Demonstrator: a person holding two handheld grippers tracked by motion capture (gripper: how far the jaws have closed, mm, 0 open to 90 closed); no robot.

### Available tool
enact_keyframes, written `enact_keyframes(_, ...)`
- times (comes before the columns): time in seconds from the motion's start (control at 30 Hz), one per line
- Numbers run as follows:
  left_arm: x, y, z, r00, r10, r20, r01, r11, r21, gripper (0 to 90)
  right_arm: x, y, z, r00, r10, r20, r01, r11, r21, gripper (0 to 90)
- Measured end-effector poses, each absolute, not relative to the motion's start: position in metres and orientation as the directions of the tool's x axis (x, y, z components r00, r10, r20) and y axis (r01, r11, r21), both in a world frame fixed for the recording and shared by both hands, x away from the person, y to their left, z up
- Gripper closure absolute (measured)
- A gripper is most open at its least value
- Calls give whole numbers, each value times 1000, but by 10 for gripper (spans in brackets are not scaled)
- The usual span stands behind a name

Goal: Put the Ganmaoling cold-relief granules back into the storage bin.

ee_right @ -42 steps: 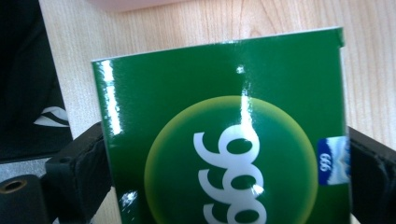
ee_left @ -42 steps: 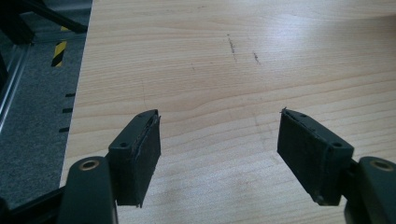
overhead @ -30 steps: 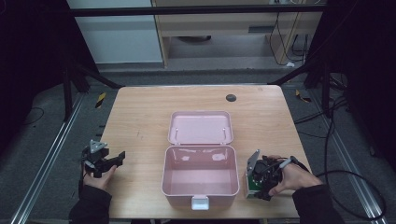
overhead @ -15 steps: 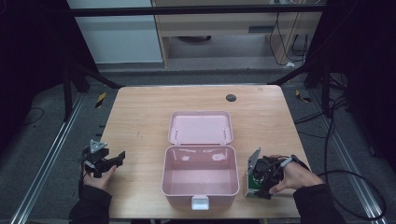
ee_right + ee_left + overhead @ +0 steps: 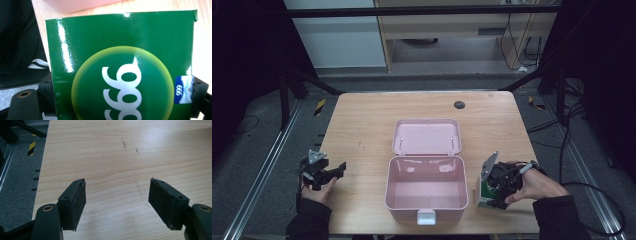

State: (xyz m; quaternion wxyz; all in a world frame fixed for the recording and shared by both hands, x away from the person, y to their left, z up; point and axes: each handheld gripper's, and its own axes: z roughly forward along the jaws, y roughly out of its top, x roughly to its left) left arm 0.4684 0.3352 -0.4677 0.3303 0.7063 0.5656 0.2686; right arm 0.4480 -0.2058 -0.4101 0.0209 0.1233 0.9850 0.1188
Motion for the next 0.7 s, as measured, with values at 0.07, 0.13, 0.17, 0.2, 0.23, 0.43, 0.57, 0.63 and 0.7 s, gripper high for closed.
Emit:
enact_keyframes(0.07,468,335,-468,215,977,6,621,-142,771,292,448,-206,-406,-967,254,-11,244,940,240,154)
enact_keyframes(0.13,468,335,-468,216,976,6,622,-142,770,292,448,-207,-400,-965,264,-10,254,936,245,154)
enact_keyframes(0.17,468,335,-468,216,976,6,622,-142,770,292,449,-208,-398,-966,260,-14,248,936,250,154)
enact_keyframes(0.2,468,335,-468,216,976,5,622,-142,770,292,449,-208,-395,-963,269,-10,258,933,252,154)
enact_keyframes(0.23,468,335,-468,216,976,5,622,-141,770,292,449,-208,-393,-963,271,-14,258,931,258,154)
enact_keyframes(0.43,469,335,-468,216,976,5,623,-141,770,292,450,-209,-378,-960,279,-24,263,928,263,154)
enact_keyframes(0.57,469,335,-468,216,976,5,624,-142,769,292,450,-208,-369,-960,275,-43,256,932,257,154)
enact_keyframes(0.63,469,335,-468,216,976,5,624,-142,768,292,450,-208,-364,-961,273,-49,251,931,263,154)
enact_keyframes(0.7,469,335,-468,216,976,5,624,-142,769,293,450,-208,-359,-962,268,-55,244,931,272,154)
